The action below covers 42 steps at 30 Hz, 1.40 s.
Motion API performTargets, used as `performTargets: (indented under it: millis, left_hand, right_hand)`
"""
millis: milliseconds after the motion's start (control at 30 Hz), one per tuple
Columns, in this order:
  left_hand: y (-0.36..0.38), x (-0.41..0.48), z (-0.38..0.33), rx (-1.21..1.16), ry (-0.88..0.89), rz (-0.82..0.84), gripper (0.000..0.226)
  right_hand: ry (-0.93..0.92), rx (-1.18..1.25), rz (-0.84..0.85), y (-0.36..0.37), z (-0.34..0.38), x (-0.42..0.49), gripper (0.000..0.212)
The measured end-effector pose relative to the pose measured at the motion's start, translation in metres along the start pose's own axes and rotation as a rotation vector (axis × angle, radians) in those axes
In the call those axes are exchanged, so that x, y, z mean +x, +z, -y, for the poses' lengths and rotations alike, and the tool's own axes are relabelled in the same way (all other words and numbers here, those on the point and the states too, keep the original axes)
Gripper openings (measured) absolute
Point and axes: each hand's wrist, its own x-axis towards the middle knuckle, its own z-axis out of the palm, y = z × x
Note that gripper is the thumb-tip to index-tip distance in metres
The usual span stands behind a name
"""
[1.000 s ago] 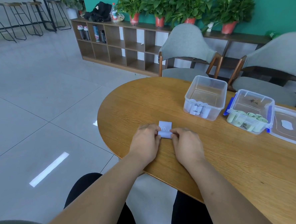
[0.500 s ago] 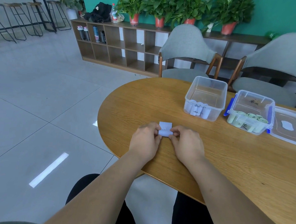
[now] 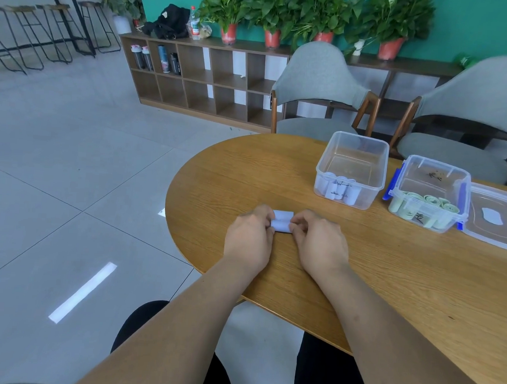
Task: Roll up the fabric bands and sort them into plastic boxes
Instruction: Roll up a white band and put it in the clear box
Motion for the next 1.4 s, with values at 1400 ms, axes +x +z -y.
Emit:
performTargets:
  millis: [1400]
  left_hand:
    - [0.010, 0.037, -0.001, 0.085, 0.021, -0.019, 0.016]
  right_hand:
    - [-0.085, -0.058, -0.060, 0.018, -0.004, 0.028, 0.022]
